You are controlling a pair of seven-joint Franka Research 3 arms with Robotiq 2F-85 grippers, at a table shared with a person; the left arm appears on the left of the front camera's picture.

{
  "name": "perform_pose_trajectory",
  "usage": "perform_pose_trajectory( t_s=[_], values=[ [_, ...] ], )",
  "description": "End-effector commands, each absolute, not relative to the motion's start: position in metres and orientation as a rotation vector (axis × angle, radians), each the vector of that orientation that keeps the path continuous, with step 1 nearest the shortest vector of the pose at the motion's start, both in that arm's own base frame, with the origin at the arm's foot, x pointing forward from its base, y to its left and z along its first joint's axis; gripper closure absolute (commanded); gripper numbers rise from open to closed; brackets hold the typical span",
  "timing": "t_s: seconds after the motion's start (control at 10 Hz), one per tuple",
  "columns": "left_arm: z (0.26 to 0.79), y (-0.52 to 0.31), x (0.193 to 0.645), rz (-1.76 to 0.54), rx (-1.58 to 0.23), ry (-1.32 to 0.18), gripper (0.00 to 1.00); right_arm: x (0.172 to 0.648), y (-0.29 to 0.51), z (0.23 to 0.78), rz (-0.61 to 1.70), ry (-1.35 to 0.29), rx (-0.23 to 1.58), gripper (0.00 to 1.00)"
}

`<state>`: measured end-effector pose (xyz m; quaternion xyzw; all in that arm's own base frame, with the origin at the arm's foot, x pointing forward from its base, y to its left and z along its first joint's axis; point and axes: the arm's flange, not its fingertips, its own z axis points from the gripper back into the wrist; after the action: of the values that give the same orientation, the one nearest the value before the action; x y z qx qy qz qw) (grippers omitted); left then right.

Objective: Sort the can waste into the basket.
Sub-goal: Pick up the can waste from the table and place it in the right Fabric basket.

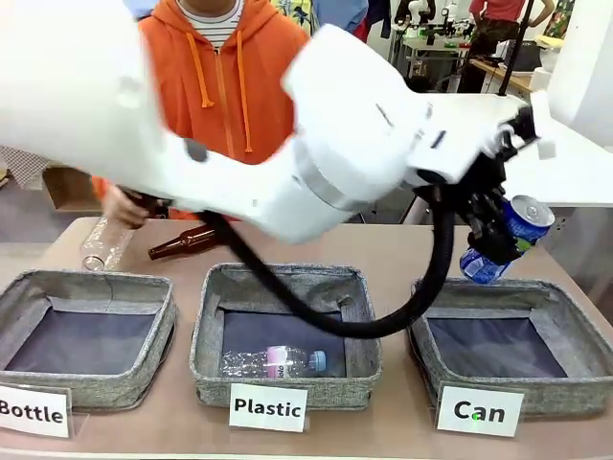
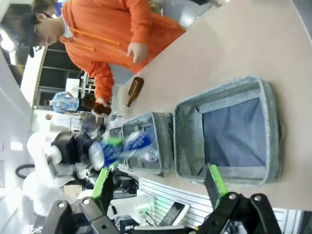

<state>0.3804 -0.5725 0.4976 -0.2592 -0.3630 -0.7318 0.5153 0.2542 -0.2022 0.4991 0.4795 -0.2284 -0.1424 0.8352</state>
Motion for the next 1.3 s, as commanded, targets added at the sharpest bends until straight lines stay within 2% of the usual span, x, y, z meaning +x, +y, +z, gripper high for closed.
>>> perform_pose_trajectory(
  t_s=[0.0, 0.2, 0.3, 0.4, 0.6, 0.8, 0.9, 1.2],
  values=[
    [0.525, -0.645, 0.426, -1.721, -0.619, -0.757, 0.59, 0.227, -0.226, 0.497, -0.338, -0.482, 1.055, 0.00],
    [0.506, -0.664, 0.439, -1.731, -0.657, -0.687, 0.59, 0.215, -0.241, 0.492, -0.346, -0.515, 1.102, 0.00],
    [0.502, -0.666, 0.440, -1.764, -0.699, -0.618, 0.59, 0.228, -0.223, 0.494, -0.342, -0.492, 1.062, 0.00],
    [0.481, -0.628, 0.430, -1.722, -0.585, -0.736, 0.59, 0.228, -0.223, 0.494, -0.342, -0.492, 1.062, 0.00],
    [0.481, -0.628, 0.430, -1.722, -0.585, -0.736, 0.59, 0.228, -0.223, 0.494, -0.342, -0.492, 1.062, 0.00],
    [0.482, -0.636, 0.434, -1.787, -0.620, -0.637, 0.59, 0.228, -0.223, 0.494, -0.342, -0.492, 1.062, 0.00],
    [0.480, -0.634, 0.431, -1.808, -0.616, -0.619, 0.03, 0.228, -0.223, 0.494, -0.342, -0.492, 1.062, 0.00],
    [0.481, -0.629, 0.428, -1.803, -0.646, -0.587, 0.00, 0.228, -0.223, 0.494, -0.342, -0.492, 1.062, 0.00]
  ],
)
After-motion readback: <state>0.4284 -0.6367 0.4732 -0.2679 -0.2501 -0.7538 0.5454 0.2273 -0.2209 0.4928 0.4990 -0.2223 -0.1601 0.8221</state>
